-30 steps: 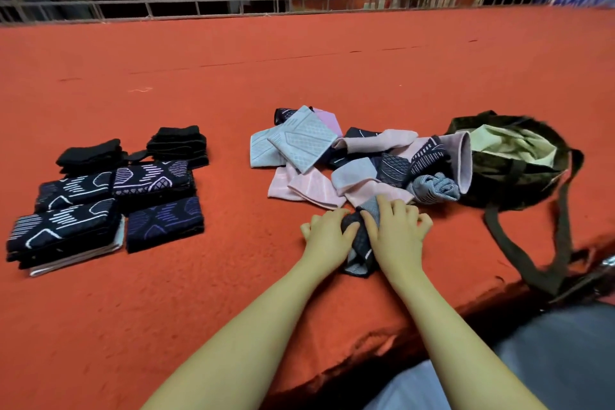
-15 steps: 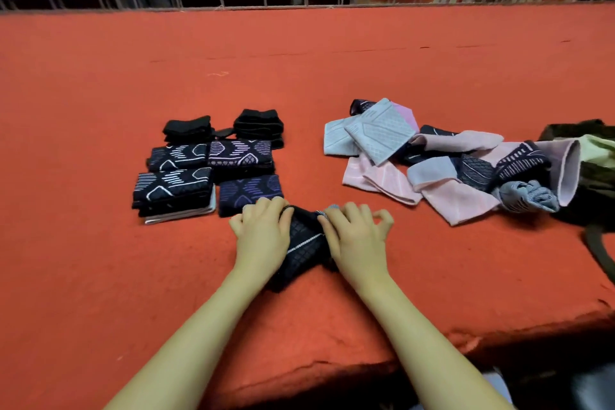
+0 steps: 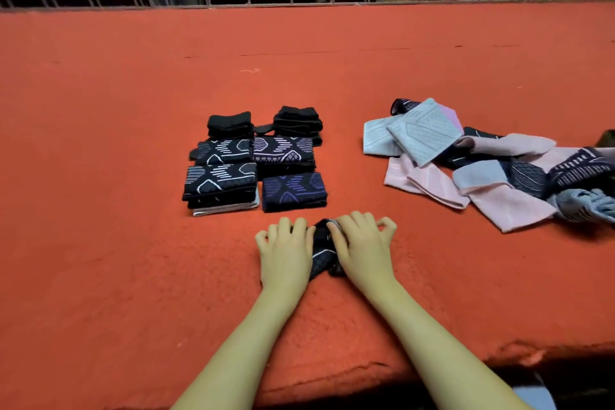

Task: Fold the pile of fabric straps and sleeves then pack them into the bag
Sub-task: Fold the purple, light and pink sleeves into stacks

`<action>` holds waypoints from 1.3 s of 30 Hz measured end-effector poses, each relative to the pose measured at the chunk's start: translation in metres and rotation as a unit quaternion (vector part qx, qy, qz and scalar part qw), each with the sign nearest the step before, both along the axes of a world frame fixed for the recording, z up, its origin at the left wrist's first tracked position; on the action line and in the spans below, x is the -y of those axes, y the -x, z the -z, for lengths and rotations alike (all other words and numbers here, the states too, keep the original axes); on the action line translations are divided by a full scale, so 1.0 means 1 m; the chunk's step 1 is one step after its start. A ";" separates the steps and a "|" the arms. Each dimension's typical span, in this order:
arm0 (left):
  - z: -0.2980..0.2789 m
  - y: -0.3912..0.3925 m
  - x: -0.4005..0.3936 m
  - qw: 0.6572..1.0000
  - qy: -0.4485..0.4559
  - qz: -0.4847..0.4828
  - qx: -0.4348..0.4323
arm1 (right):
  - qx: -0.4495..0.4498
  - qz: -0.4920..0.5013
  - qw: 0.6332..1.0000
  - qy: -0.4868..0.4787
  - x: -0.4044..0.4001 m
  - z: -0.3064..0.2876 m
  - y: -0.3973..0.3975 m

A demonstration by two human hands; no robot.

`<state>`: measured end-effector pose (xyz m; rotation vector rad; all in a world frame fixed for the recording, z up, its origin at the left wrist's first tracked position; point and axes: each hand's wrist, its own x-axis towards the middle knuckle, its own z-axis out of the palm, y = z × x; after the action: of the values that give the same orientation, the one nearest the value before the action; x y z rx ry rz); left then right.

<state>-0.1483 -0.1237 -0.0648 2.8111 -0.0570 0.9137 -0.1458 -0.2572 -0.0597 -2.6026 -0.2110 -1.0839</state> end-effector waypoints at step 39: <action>0.003 -0.002 -0.009 0.992 -0.030 0.115 -0.036 | -0.071 -0.194 0.978 0.026 0.035 -0.005 0.013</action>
<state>-0.1459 -0.1146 -0.0675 2.8119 -0.3954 0.7681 -0.1590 -0.2925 -0.0548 -2.5212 -0.6879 -0.7616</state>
